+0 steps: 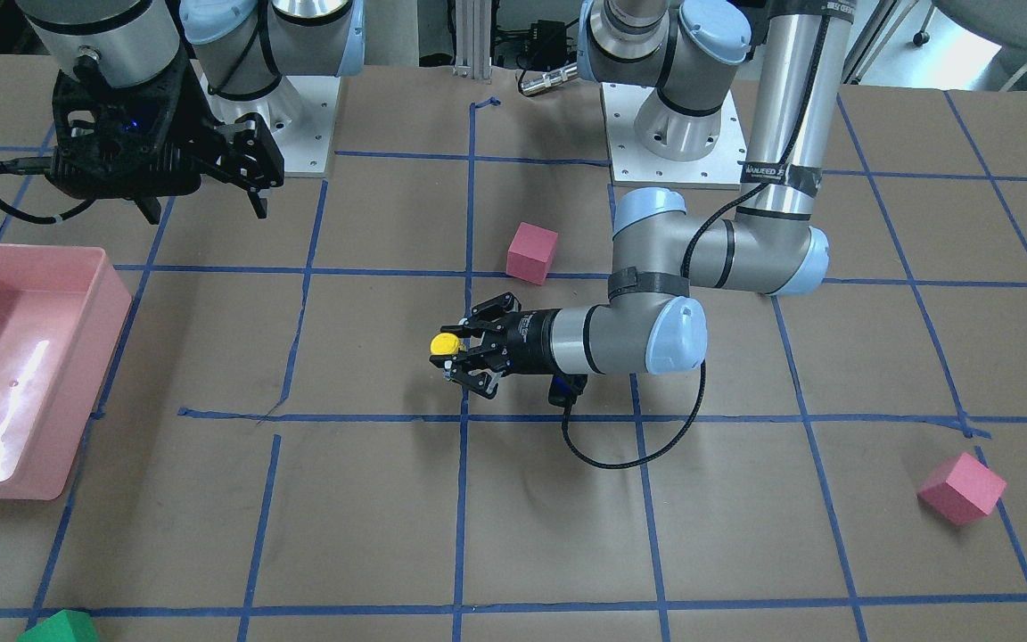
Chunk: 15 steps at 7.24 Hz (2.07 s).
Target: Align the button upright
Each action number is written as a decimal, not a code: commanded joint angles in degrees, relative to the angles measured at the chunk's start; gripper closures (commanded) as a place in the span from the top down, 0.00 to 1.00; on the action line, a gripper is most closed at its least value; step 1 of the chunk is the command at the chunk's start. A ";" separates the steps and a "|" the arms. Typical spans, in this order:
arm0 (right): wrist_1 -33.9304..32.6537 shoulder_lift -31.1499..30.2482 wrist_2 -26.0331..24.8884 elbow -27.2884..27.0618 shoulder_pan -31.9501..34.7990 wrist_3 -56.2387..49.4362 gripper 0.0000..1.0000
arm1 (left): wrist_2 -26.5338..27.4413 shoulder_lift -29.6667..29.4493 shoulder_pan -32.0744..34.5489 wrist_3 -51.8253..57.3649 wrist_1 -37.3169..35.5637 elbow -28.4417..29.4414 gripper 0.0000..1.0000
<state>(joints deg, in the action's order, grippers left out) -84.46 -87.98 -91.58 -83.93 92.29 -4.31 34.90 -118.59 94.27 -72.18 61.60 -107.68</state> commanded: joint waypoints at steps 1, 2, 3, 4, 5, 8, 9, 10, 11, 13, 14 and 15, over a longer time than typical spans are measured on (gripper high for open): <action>0.00 0.00 0.00 0.00 0.00 0.00 1.00 | -0.18 -0.76 -0.84 -0.42 2.20 -0.07 0.00; 0.00 0.00 -0.09 0.00 -0.09 0.00 1.00 | -0.27 -0.85 -0.84 -0.25 2.21 0.02 0.01; 0.00 0.08 -0.09 0.00 -0.09 0.00 1.00 | -0.27 -0.85 -0.93 -0.24 2.21 0.19 0.31; 0.00 0.00 -0.09 0.00 0.00 0.00 1.00 | -0.10 -0.85 -0.93 -0.33 2.21 0.02 0.53; 0.00 0.08 -0.09 0.00 -0.09 0.00 1.00 | -0.01 -0.85 -0.93 -0.59 2.21 0.19 0.89; 0.00 0.08 -0.09 0.00 -0.09 0.00 1.00 | 2.18 0.45 -0.93 -0.07 2.12 0.46 1.00; 0.00 0.00 0.00 -0.09 0.00 0.00 1.00 | 10.81 2.03 -0.93 -1.46 2.21 2.20 1.00; 0.00 0.00 -0.09 0.00 0.00 0.09 1.00 | 13.41 3.79 -1.10 -4.52 2.73 4.91 1.00; 0.00 0.00 -0.09 -0.09 0.00 0.09 1.00 | 15.88 6.07 -3.19 -4.11 4.30 6.77 1.00; 0.00 0.00 0.00 -0.09 0.00 0.26 1.00 | 25.76 10.55 -5.67 7.93 4.06 7.75 1.00; 0.00 0.00 0.00 -0.09 0.00 0.26 1.00 | 37.23 12.14 -6.63 22.03 3.79 8.10 1.00; 0.00 0.00 0.00 -0.09 0.00 0.26 1.00 | 46.40 13.98 -7.60 32.87 6.32 11.06 1.00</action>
<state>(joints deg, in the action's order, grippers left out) -84.46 -87.98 -91.59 -84.02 92.29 -4.07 69.77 -106.90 87.89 -53.08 66.10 -99.05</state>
